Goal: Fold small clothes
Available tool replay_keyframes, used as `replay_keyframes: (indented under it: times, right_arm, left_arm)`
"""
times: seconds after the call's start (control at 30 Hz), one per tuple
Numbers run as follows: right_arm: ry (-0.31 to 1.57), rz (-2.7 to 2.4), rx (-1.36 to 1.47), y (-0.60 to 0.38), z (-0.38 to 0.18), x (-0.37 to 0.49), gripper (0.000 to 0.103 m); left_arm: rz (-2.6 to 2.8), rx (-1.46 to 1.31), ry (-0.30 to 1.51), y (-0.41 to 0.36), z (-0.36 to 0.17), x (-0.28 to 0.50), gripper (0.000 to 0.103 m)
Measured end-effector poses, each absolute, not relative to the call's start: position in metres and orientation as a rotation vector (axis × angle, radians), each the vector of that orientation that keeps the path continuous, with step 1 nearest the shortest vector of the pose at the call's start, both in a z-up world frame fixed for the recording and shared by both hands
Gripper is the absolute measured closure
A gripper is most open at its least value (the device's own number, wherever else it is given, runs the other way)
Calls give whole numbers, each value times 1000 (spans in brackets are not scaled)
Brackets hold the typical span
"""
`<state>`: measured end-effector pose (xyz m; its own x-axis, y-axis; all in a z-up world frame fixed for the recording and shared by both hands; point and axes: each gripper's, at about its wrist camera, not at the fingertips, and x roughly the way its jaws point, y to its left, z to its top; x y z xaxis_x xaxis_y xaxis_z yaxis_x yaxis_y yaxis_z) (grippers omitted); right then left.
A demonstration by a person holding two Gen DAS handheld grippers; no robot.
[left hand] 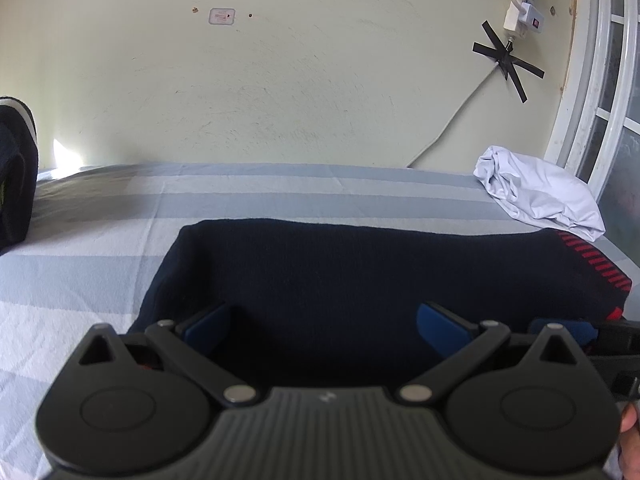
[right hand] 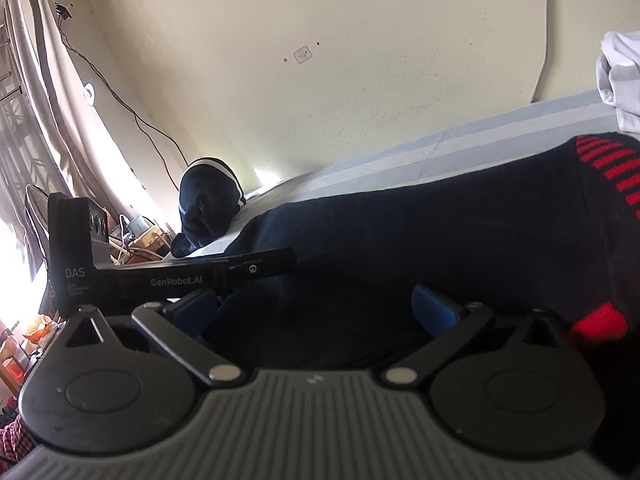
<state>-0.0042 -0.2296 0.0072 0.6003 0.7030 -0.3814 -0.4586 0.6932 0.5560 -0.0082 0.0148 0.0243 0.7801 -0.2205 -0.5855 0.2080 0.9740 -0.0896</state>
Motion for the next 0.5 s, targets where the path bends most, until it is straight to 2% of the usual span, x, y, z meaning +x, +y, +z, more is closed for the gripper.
replay_keyframes:
  times: [0.5]
  right_arm:
    - [612,714,447,-234,5,-3,0]
  left_arm:
    - [-232,-6,638,13,24,-9,0]
